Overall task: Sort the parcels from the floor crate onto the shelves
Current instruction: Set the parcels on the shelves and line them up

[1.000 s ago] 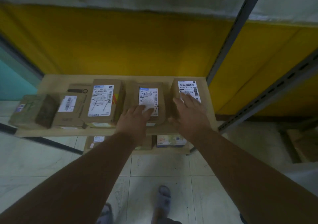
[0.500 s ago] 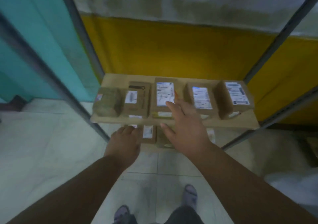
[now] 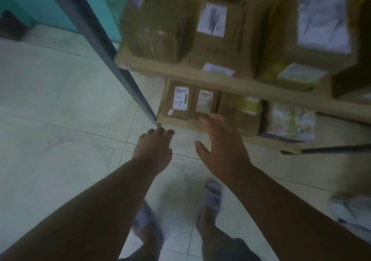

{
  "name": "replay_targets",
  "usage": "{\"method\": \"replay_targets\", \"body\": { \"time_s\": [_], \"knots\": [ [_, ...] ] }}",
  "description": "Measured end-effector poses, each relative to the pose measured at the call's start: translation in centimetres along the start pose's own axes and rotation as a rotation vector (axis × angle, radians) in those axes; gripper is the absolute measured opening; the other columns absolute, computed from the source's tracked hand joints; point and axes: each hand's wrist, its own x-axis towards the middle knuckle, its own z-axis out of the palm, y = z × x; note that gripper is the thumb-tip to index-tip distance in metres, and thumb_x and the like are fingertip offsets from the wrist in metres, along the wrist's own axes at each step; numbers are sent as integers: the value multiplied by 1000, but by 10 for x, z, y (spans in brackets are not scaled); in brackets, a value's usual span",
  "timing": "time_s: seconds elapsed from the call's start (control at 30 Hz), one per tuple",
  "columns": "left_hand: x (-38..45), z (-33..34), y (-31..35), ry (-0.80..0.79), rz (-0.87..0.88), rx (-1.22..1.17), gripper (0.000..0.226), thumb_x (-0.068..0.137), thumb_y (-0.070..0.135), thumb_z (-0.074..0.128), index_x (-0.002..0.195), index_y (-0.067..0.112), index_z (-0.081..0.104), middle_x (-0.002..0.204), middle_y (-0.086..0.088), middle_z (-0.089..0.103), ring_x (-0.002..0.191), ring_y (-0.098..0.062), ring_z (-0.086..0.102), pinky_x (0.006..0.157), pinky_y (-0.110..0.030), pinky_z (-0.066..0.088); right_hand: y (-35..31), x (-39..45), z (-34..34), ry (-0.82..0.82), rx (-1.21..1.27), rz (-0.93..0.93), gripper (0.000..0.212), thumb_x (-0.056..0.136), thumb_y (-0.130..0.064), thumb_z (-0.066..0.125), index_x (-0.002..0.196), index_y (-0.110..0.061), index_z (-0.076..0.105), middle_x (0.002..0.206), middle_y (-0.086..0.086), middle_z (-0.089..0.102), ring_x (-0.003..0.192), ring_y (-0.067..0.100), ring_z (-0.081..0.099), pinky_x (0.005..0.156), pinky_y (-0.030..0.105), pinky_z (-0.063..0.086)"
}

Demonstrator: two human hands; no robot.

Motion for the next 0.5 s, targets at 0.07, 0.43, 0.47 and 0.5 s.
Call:
{"method": "replay_targets", "body": {
  "time_s": [0.07, 0.43, 0.47, 0.5],
  "knots": [
    [33, 43, -12, -18, -7, 3, 57, 91, 34, 62, 144, 24, 42, 140, -6, 52, 124, -28, 52, 101, -43, 47, 26, 25, 39, 4, 2, 13, 58, 91, -39, 63, 142, -21, 42, 145, 6, 46, 132, 25, 45, 106, 47, 43],
    [209, 208, -46, 242, 4, 30, 52, 84, 2, 54, 133, 18, 53, 132, -6, 53, 116, -27, 52, 94, -43, 53, 139, 171, 223, 8, -54, 29, 54, 93, -32, 62, 143, -15, 49, 146, 7, 44, 133, 25, 44, 108, 39, 42],
    [224, 218, -48, 270, 8, 27, 55, 83, 3, 54, 135, 19, 52, 133, -5, 51, 118, -27, 51, 94, -45, 53, 146, 183, 233, 37, -57, 25, 52, 93, -32, 62, 141, -16, 50, 143, 6, 46, 130, 25, 46, 106, 39, 43],
    [236, 227, -50, 295, 11, 18, 55, 83, 5, 56, 136, 20, 51, 133, -2, 50, 119, -26, 49, 94, -46, 53, 153, 193, 241, 59, -61, 19, 51, 93, -31, 62, 141, -17, 51, 142, 6, 47, 129, 24, 47, 105, 39, 44]
  ]
}}
